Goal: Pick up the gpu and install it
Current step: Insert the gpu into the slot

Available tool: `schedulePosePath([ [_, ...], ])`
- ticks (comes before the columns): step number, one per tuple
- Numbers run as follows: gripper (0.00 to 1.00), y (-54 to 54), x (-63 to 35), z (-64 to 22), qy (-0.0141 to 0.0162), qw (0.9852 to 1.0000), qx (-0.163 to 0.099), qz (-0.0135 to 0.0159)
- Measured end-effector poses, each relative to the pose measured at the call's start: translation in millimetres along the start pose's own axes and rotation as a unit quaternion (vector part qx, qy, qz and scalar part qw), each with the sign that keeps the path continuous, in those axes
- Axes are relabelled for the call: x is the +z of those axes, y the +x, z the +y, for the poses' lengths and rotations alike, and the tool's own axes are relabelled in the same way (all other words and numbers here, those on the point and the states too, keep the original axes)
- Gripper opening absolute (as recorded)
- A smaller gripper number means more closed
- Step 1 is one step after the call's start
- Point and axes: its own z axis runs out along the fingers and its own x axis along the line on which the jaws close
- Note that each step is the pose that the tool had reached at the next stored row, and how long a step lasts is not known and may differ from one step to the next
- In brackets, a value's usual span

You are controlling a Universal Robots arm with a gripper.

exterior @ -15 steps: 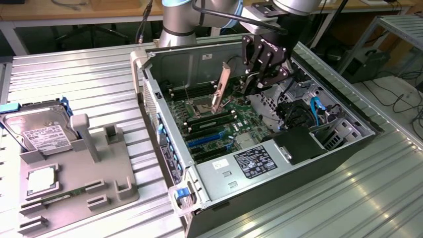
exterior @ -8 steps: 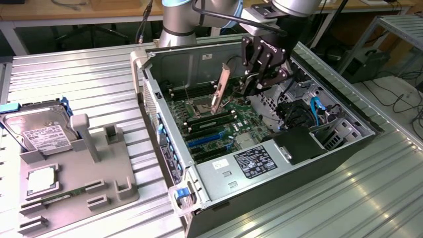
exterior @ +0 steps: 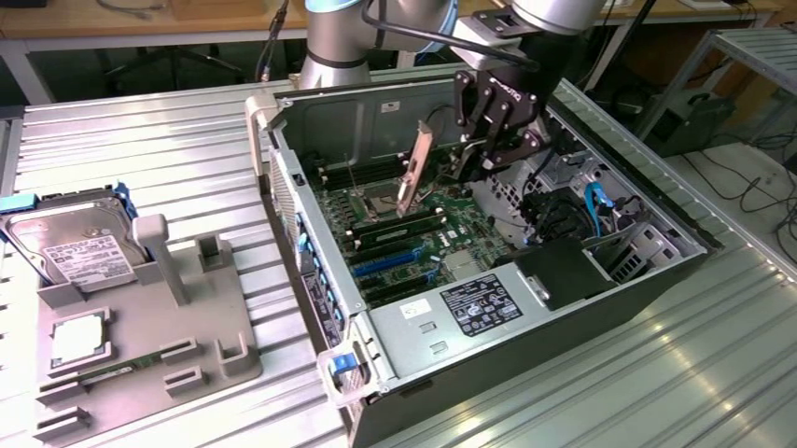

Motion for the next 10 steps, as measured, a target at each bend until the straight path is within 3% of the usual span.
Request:
schedulePosePath([
  [10, 0.28, 0.1, 4.5, -0.4, -0.0038, 1.0000, 0.001, -0.0006],
])
